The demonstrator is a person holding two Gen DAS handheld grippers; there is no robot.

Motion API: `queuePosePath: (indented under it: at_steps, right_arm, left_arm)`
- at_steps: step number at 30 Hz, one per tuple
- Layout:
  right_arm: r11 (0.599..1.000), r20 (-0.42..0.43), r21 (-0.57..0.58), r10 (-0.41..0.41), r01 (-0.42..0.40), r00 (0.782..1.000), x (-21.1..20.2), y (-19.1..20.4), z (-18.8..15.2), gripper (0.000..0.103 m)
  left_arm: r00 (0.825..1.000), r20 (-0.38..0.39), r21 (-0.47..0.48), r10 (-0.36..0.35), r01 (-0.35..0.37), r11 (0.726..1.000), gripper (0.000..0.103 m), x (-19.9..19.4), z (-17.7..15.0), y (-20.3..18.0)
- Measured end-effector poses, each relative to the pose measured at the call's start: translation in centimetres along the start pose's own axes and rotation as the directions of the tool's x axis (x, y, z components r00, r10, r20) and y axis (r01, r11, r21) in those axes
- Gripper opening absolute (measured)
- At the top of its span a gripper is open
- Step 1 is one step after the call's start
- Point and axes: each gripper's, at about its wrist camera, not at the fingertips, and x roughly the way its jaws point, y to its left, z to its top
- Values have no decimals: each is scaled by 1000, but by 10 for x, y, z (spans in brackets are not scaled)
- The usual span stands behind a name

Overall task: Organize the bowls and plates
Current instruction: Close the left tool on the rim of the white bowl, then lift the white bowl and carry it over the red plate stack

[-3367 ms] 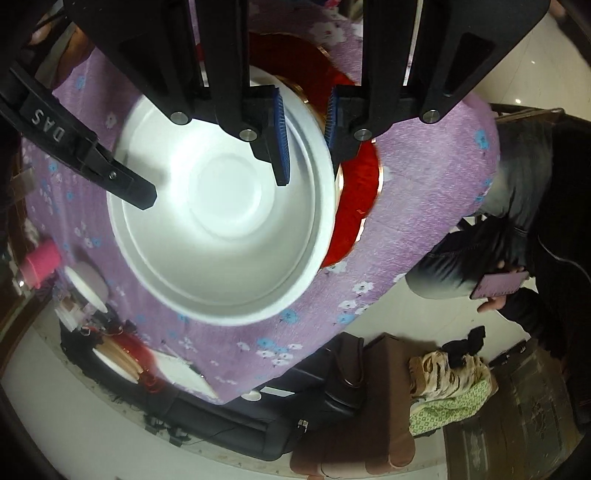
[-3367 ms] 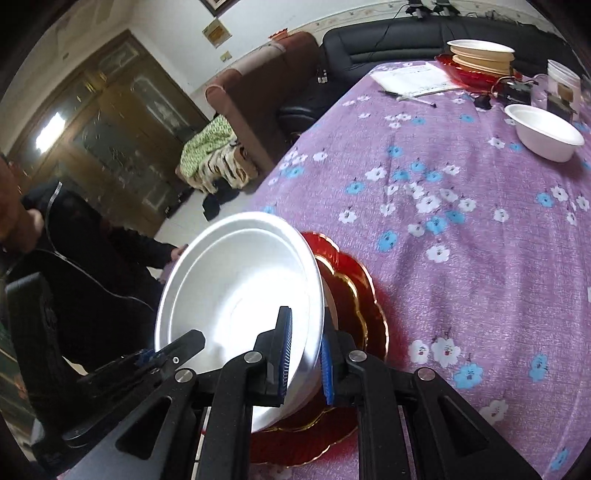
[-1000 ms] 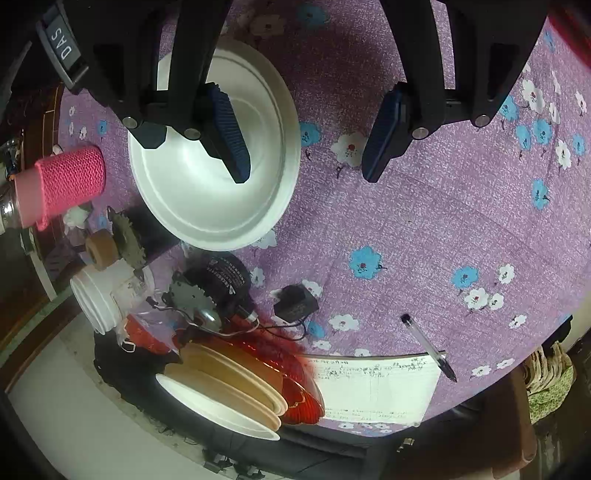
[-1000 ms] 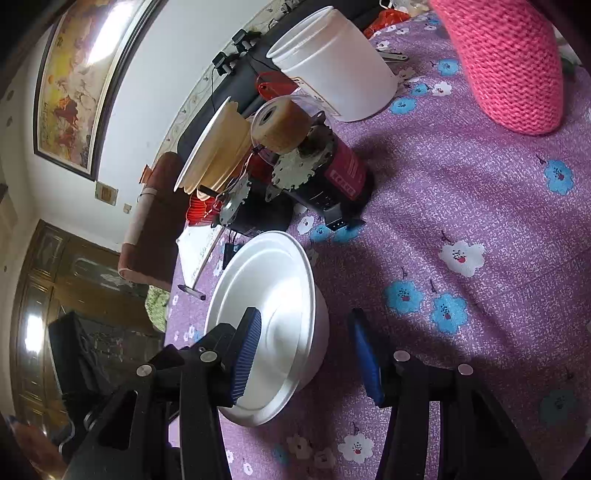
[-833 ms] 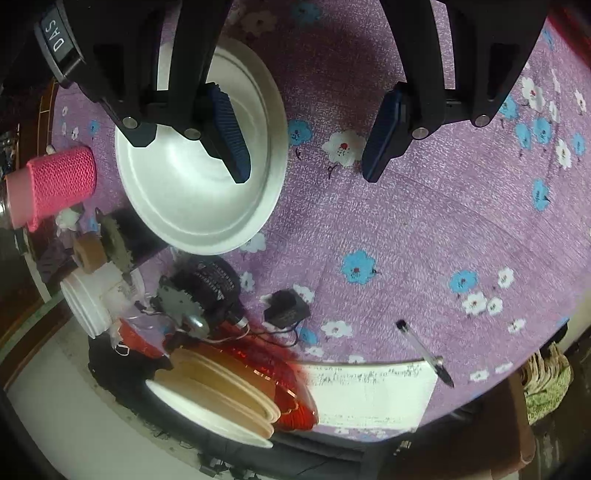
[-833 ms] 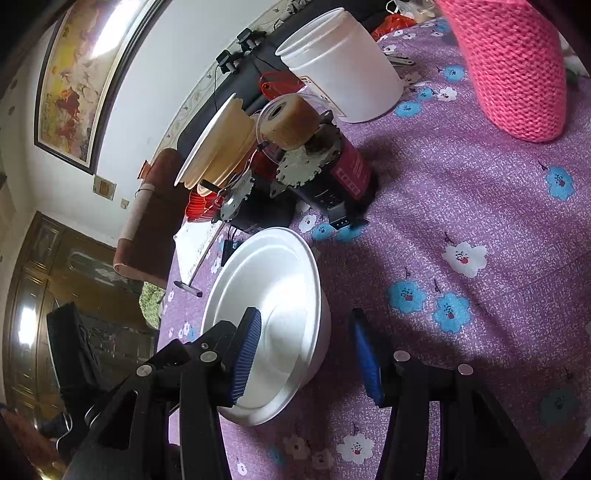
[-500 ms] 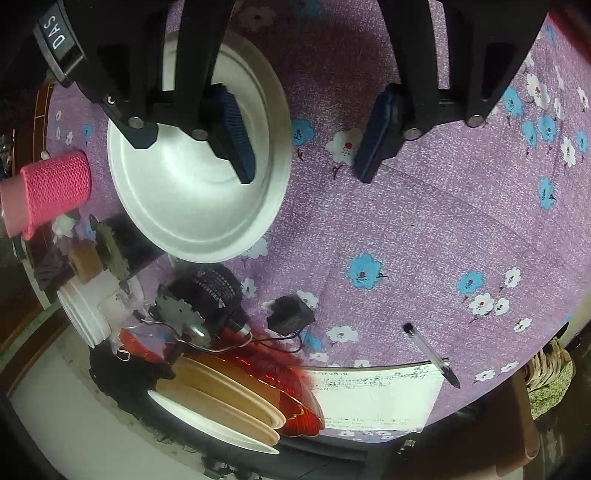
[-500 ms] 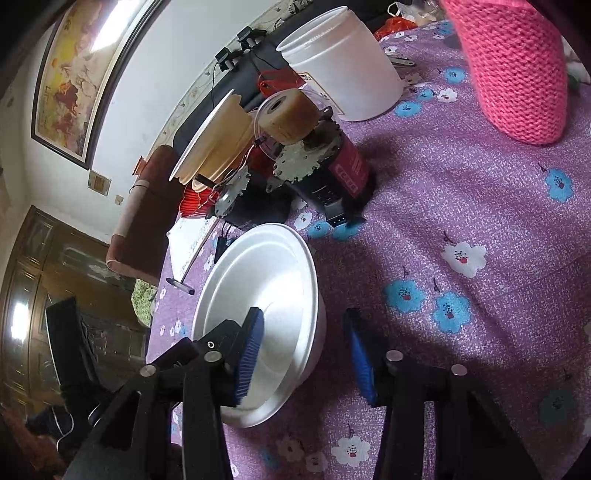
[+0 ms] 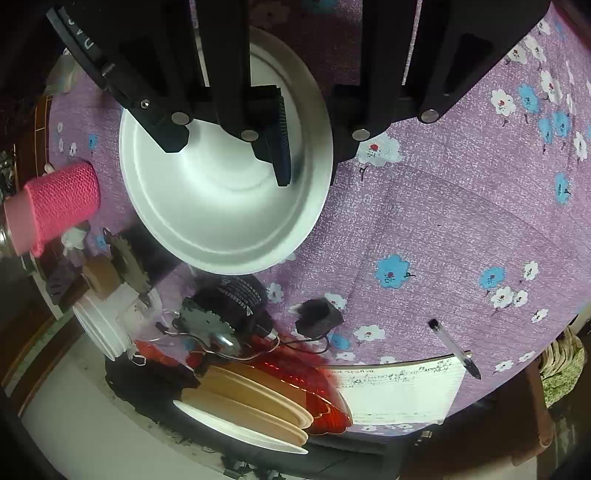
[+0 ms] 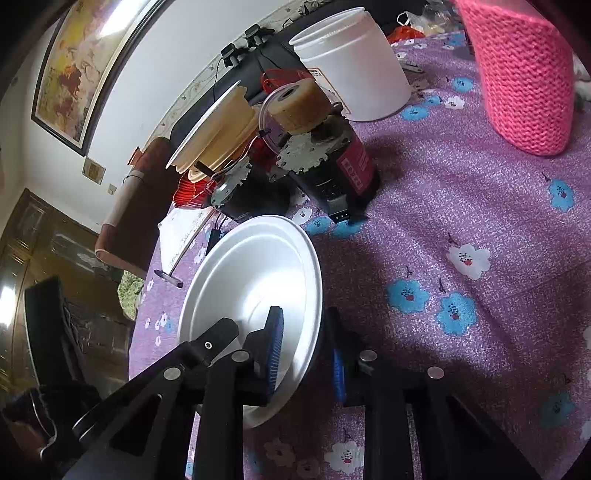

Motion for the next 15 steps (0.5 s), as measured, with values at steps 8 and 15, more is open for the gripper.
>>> queuePosePath:
  at_steps: [8,15]
  right_arm:
    - [999,-13,33,23,-23,1000,1,-8,1,20]
    - [999,-10,35,23,-23,1000,-7,-11,3,20]
  left_arm:
    - [1000,1,-3,-20,20,1000,10,-6,1,-1]
    - [999,1,-2,-32,32,999,10,-12,2,-3]
